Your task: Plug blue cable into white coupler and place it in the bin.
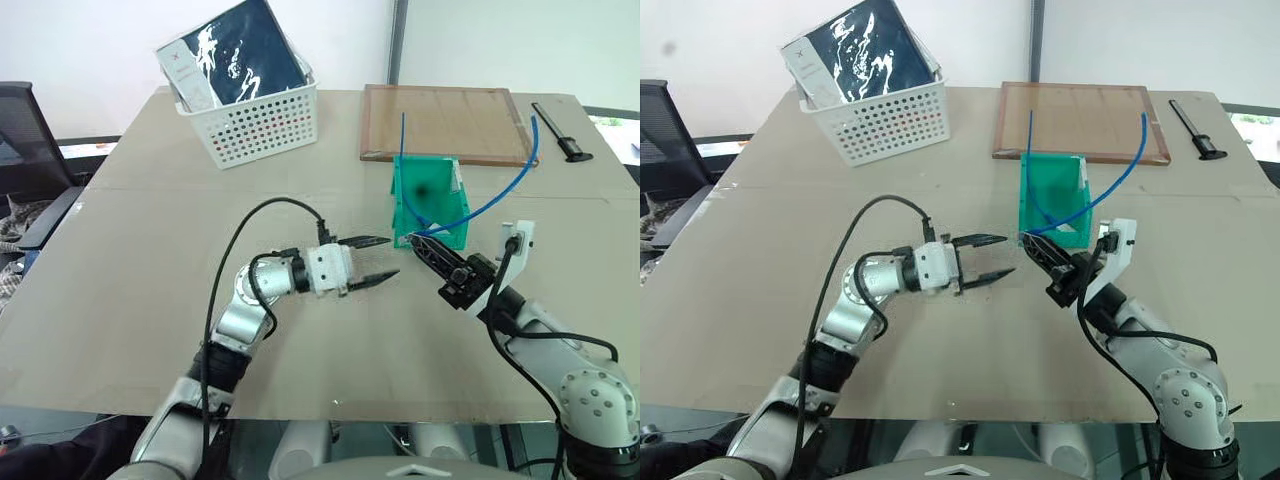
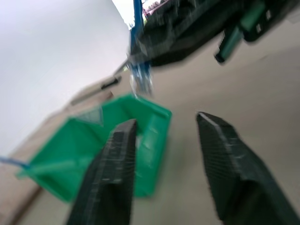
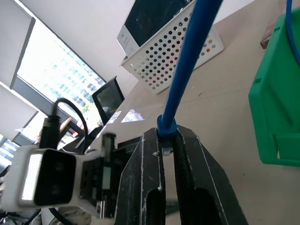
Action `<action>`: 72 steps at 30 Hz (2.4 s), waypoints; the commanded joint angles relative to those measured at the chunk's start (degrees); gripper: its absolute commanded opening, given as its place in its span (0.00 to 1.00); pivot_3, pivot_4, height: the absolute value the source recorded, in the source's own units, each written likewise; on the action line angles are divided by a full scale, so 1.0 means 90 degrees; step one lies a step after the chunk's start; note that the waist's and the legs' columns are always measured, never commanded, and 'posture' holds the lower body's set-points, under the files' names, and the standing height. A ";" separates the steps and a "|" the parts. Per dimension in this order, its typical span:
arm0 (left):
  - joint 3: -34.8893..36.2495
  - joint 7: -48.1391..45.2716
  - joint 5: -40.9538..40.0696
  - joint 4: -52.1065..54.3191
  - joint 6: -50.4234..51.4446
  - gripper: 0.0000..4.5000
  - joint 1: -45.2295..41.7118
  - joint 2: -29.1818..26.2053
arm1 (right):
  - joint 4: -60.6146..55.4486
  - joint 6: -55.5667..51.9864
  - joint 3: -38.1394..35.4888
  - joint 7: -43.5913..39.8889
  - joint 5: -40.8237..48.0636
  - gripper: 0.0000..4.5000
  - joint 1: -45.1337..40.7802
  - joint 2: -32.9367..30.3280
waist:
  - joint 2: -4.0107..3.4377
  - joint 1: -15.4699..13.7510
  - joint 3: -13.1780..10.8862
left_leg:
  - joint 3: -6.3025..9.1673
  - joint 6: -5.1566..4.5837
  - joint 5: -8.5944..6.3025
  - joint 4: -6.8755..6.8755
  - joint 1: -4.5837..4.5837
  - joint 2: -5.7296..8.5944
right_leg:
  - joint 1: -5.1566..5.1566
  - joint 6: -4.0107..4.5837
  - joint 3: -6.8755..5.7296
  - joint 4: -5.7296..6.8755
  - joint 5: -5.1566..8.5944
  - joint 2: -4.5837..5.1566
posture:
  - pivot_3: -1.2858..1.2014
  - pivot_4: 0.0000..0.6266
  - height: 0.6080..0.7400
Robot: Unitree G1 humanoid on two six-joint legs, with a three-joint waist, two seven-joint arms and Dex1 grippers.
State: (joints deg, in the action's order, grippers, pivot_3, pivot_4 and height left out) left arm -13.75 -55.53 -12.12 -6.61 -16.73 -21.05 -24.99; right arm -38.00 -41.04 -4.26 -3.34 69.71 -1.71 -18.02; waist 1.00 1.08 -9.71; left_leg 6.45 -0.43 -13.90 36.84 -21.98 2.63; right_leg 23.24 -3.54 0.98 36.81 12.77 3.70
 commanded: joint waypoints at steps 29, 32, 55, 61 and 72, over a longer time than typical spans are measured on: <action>0.1379 -0.1883 0.0056 -0.2844 0.0809 0.94 -0.0869 -0.2028 | -0.0045 0.0083 0.0219 -0.0694 -0.0579 0.00 -0.0004 -0.0345 | 0.0002 -0.0005 0.0000 | -0.0020 0.0001 0.0000 -0.0011 -0.0007 -0.0001 | 0.0016 0.0002 0.0009 -0.0006 -0.0001 0.0005 | 0.52 0.24 0.99; 0.1239 -0.2101 0.0256 -0.3446 0.0425 0.94 -0.1253 -0.1934 | -0.0145 0.0100 0.0212 -0.0629 -0.0616 0.00 0.0094 -0.0340 | 0.0003 -0.0010 0.0000 | -0.0021 0.0001 0.0000 -0.0017 -0.0010 -0.0002 | 0.0023 0.0002 0.0009 -0.0005 -0.0001 0.0003 | 0.52 0.24 0.99; 0.0893 -0.2263 -0.0229 -0.1066 0.2297 0.09 -0.0882 -0.1112 | -0.0265 0.0151 0.0468 -0.1341 -0.1825 0.00 -0.0001 -0.1301 | 0.0006 -0.0024 0.0000 | -0.0016 0.0000 0.0000 -0.0010 -0.0020 -0.0001 | 0.0025 0.0001 0.0010 -0.0002 -0.0001 0.0006 | 0.52 0.24 0.99; 0.0157 -0.1480 0.0234 -0.0140 0.2794 0.09 -0.0857 -0.0322 | 0.0116 0.0483 0.1145 -0.2670 -0.2966 0.00 -0.0541 -0.2070 | 0.0008 -0.0028 0.0000 | -0.0020 0.0000 0.0000 0.0000 -0.0018 0.0001 | 0.0019 -0.0001 0.0007 -0.0002 -0.0001 0.0003 | 0.52 0.24 0.99; -0.0764 -0.1632 0.1119 -0.2014 0.1003 0.09 -0.1424 0.0207 | 0.2068 0.1265 0.2167 -0.4669 -0.4539 0.00 -0.2261 -0.2119 | 0.0009 -0.0058 0.0001 | -0.0049 0.0001 0.0000 0.0008 -0.0018 0.0009 | 0.0016 0.0001 0.0000 -0.0002 -0.0003 0.0001 | 0.52 0.24 0.99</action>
State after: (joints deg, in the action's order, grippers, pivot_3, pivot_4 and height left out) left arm -20.22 -70.07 -3.20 -22.82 -5.75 -33.62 -23.45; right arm -20.61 -31.75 14.97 -42.76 30.41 -20.90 -37.55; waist 1.08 0.56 -9.70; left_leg 6.01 -0.42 -13.90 36.95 -22.16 2.71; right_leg 23.38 -3.53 0.98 36.79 12.75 3.75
